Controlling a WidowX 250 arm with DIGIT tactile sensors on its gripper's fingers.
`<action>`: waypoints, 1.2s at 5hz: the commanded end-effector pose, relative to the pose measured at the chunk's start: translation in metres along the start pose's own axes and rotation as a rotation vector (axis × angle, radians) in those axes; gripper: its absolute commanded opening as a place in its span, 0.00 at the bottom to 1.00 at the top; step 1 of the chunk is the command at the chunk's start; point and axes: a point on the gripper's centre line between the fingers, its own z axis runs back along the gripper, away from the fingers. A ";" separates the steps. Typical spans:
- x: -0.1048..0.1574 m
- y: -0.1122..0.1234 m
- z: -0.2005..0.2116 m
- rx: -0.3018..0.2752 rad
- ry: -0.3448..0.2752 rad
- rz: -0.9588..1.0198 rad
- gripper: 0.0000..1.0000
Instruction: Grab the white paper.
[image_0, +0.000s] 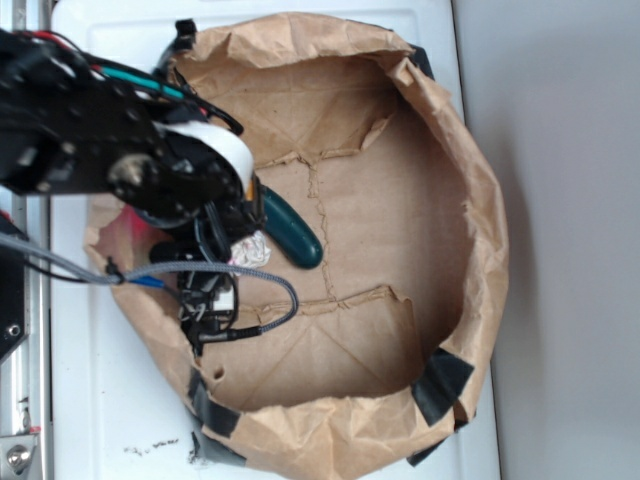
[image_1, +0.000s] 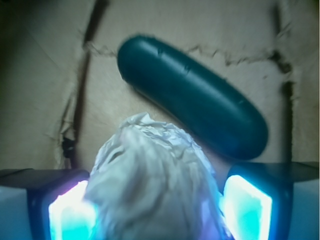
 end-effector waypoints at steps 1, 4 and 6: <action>0.007 0.004 0.004 0.001 -0.026 0.026 0.00; 0.019 0.006 0.067 -0.071 -0.150 0.037 0.00; 0.038 0.005 0.139 -0.178 -0.221 0.061 0.00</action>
